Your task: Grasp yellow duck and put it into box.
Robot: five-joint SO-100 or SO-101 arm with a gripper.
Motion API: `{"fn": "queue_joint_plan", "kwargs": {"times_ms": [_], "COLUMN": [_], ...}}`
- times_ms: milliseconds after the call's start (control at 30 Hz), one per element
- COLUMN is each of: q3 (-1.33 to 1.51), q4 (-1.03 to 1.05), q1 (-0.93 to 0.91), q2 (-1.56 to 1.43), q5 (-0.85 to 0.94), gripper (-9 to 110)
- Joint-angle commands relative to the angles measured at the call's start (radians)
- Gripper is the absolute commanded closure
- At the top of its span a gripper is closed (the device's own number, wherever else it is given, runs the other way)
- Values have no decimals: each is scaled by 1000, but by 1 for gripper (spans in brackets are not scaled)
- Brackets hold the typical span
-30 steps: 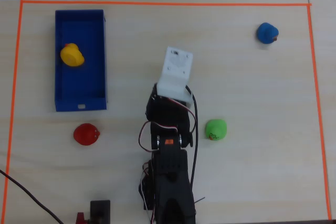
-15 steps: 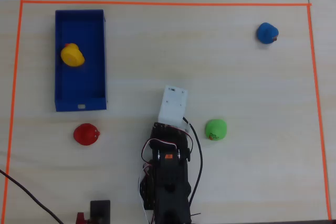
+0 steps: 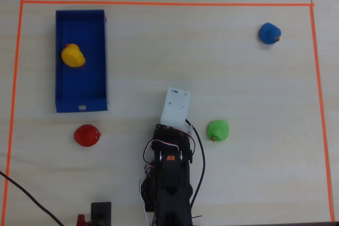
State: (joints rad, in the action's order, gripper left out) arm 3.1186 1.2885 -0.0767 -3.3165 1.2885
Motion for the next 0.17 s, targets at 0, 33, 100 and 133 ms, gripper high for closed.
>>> {"fn": "queue_joint_plan", "kwargs": {"times_ms": [0,33,100,133], "q3": [-8,-8,-8,-8], "q4": [18,18,18,18], "q1": [-2,-2,-2,-2], "q2": [6,6,6,6], "q5": [-12,-12,-12,-12], "gripper": [96,96,96,96]}}
